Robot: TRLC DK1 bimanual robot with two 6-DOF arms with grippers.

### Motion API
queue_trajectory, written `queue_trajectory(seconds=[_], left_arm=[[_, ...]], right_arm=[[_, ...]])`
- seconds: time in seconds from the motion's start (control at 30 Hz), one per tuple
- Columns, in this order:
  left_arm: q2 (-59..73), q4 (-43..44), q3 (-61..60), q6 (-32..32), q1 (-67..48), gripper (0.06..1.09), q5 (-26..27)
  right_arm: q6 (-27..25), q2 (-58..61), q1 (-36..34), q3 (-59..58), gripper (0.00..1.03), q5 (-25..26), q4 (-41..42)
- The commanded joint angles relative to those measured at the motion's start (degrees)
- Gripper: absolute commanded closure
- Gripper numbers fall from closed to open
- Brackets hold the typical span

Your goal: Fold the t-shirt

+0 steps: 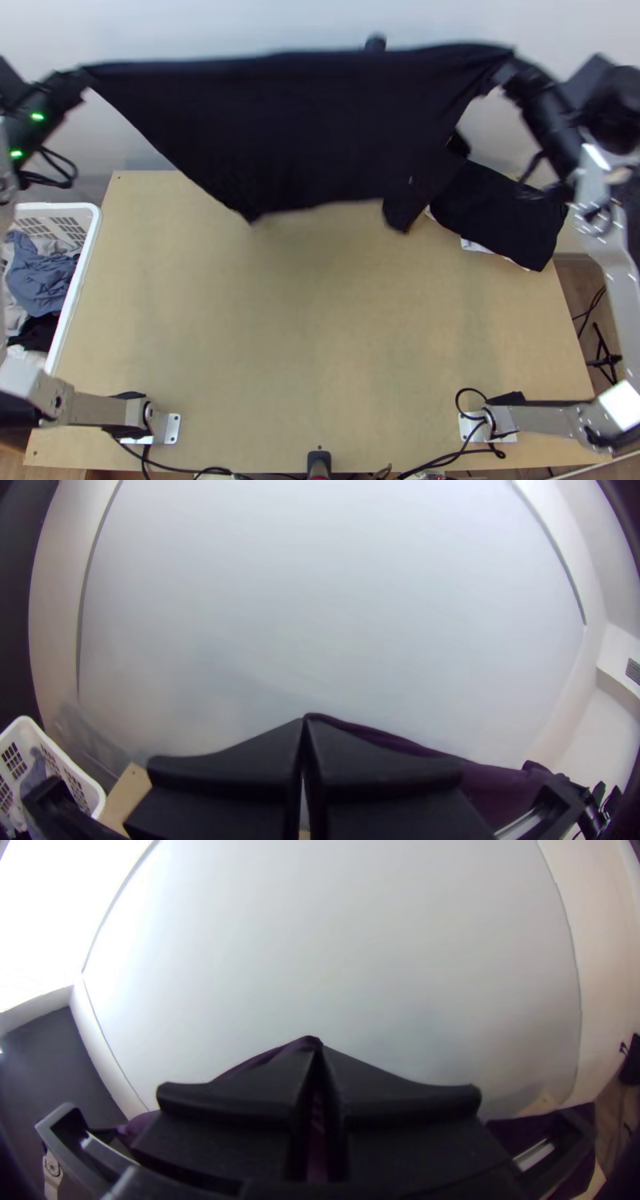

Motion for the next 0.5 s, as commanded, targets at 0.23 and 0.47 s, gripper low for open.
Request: queue_trajectory(seconds=[0.23,0.47], left_arm=[[-20.0,7.5,-8.5,1.2,2.2,1.05,-1.1],[-36.7,18.6,-23.8,2.6,2.1,1.05,-0.8]], right_arm=[[-2.3,-28.0,2.2,-10.0,1.0,-4.1,2.6],[-3.2,-40.6,1.8,-13.9,1.0,-4.1,-6.0]])
